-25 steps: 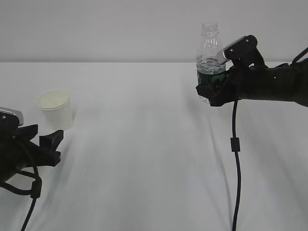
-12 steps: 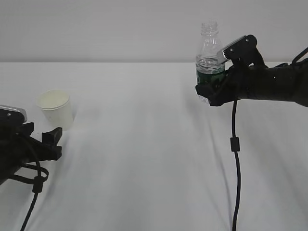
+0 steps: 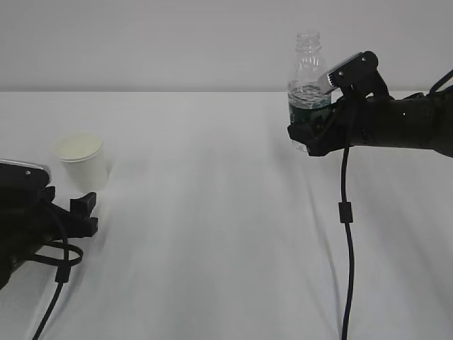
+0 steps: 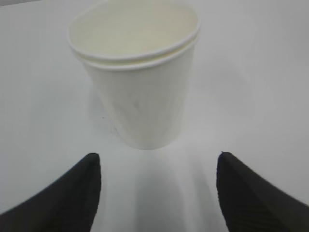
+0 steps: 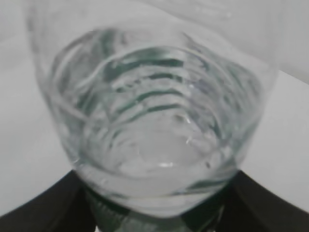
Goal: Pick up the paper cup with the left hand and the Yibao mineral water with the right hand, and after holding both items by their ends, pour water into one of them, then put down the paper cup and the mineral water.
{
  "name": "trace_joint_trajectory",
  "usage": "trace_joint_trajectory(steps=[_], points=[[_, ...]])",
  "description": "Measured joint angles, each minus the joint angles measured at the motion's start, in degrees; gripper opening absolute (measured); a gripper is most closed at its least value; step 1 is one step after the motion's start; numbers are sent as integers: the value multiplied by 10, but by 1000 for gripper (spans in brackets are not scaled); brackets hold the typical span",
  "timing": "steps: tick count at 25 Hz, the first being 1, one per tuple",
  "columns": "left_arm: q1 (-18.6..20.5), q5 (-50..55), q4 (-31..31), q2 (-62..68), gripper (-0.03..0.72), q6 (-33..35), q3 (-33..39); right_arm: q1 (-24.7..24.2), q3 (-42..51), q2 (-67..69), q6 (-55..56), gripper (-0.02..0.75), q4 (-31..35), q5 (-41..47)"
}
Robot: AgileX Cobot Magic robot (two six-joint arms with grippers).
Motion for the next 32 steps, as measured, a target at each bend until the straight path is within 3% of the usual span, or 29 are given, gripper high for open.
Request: trace_joint_trajectory(steps=[21,32], points=[[24,0,7,50,542,-3,-80,0,0,0,0,463,-9,-1],[40,0,23,61,541,-36,-85,0,0,0,0,463,-12,-2]])
